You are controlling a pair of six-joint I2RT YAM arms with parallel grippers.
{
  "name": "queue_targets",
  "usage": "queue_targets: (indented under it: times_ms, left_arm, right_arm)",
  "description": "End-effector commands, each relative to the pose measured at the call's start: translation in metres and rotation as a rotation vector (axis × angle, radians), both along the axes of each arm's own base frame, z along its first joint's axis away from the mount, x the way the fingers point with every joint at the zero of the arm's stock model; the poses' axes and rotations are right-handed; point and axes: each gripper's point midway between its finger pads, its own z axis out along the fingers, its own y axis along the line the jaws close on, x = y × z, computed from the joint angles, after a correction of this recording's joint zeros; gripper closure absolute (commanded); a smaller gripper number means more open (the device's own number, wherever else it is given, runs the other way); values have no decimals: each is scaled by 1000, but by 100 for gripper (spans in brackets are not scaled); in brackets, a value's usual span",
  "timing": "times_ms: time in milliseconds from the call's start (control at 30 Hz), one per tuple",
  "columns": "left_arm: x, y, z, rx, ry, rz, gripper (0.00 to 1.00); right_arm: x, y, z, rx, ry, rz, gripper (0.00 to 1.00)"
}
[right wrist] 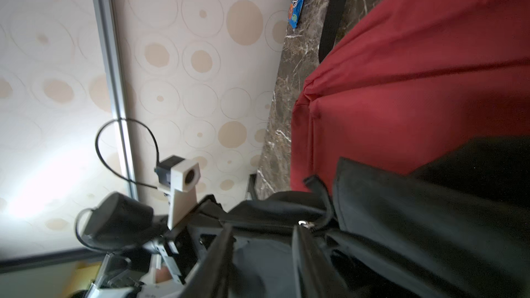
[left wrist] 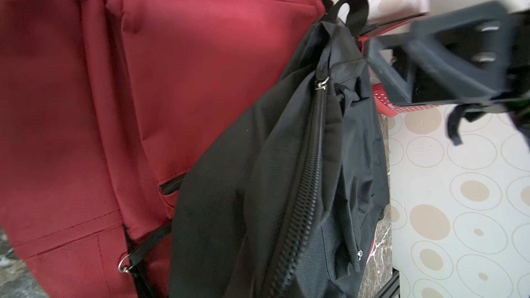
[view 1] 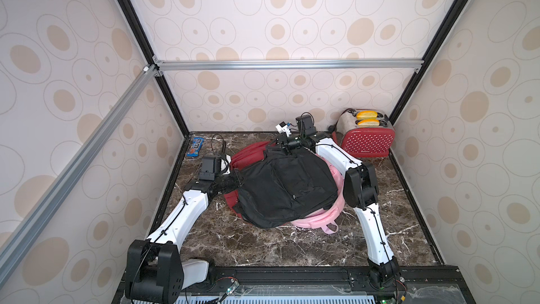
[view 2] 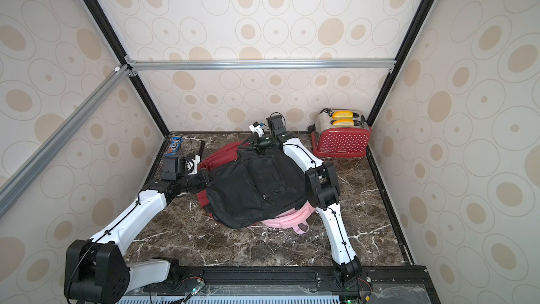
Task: Zip up the backpack
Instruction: Zip the zipper on the backpack.
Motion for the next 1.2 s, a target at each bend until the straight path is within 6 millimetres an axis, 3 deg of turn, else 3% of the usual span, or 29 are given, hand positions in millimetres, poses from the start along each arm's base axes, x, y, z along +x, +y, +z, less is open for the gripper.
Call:
queue_targets:
  times_ms: [0,67,133,233,333,400,500,567,633,767,967,1067,1167]
  left_arm:
    - [5,8,0,-9,14,46,100]
    - [9,11,-4,-20,39,61,100]
    - [13,16,-6,-21,50,87,100]
    - [19,26,-4,-32,54,136,99]
    - [20,32,-2,-18,54,165,89]
    - [18,34,-2,-9,56,177,60]
    - [14,35,8,0,22,165,28]
    - [4,39,19,39,-7,158,10]
    - [-14,46,25,96,5,156,1]
    - [-50,47,31,102,18,150,1]
    - [-91,21,10,29,86,103,1]
    - [-100,8,-2,35,113,81,1]
    - [-94,-1,-9,32,102,68,1]
  right_arm:
    - [-12,-19,82,81,-229,-17,50]
    - [-20,-32,96,58,-296,-62,48]
    - [-27,-52,97,-33,-357,-111,48]
    - [-41,-94,74,-269,-449,-200,48]
    - [-54,-150,51,-500,-516,-315,48]
    - [-69,-187,31,-631,-528,-369,48]
    - [-93,-222,11,-686,-501,-413,48]
    - [-108,-241,-2,-729,-484,-438,48]
    - [-121,-254,-13,-745,-463,-447,48]
    - [-141,-273,-26,-756,-437,-487,48]
    - [-156,-285,-35,-762,-428,-514,48]
    - [-160,-289,-36,-768,-426,-516,48]
    - [-162,-293,-36,-772,-433,-530,47]
